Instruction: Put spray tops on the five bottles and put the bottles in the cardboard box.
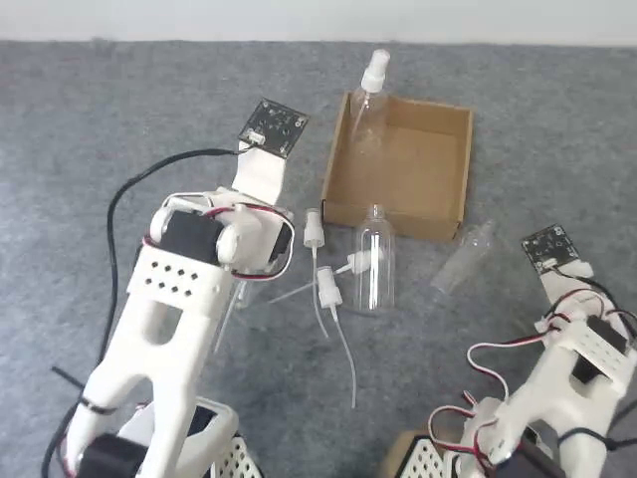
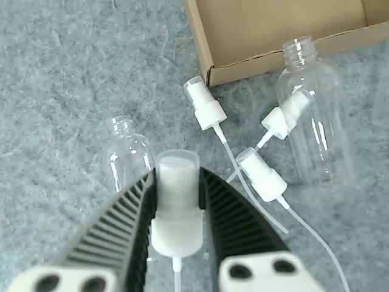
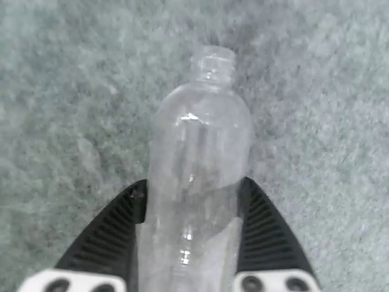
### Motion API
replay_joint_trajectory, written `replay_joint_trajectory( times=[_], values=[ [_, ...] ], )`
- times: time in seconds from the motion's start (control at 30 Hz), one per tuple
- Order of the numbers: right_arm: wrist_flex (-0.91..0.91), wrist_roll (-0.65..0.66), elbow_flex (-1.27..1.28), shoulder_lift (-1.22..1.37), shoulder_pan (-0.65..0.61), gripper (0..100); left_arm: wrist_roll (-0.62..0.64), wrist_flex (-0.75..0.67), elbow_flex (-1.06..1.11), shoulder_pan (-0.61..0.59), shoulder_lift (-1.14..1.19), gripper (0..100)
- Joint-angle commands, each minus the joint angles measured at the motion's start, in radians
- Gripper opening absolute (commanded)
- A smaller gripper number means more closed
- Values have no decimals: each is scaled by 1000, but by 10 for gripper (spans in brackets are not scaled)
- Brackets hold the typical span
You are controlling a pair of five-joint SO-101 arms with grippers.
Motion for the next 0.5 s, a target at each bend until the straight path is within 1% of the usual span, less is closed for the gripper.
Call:
replay_joint_trajectory(
  times=[0.0,0.13,0.27,0.37,0.47],
  values=[
    [13,-37,-11,-15,19,190,0,-40,42,-5,-49,12],
    [8,-51,-21,-15,7,286,0,-68,71,-5,-49,12],
    [19,-52,-26,-44,7,303,0,-68,73,-5,-49,12],
    [124,-80,-68,-99,7,303,0,-68,74,-5,-46,12],
    [262,-143,-186,-133,-24,303,0,-68,74,-5,-44,12]
  ],
)
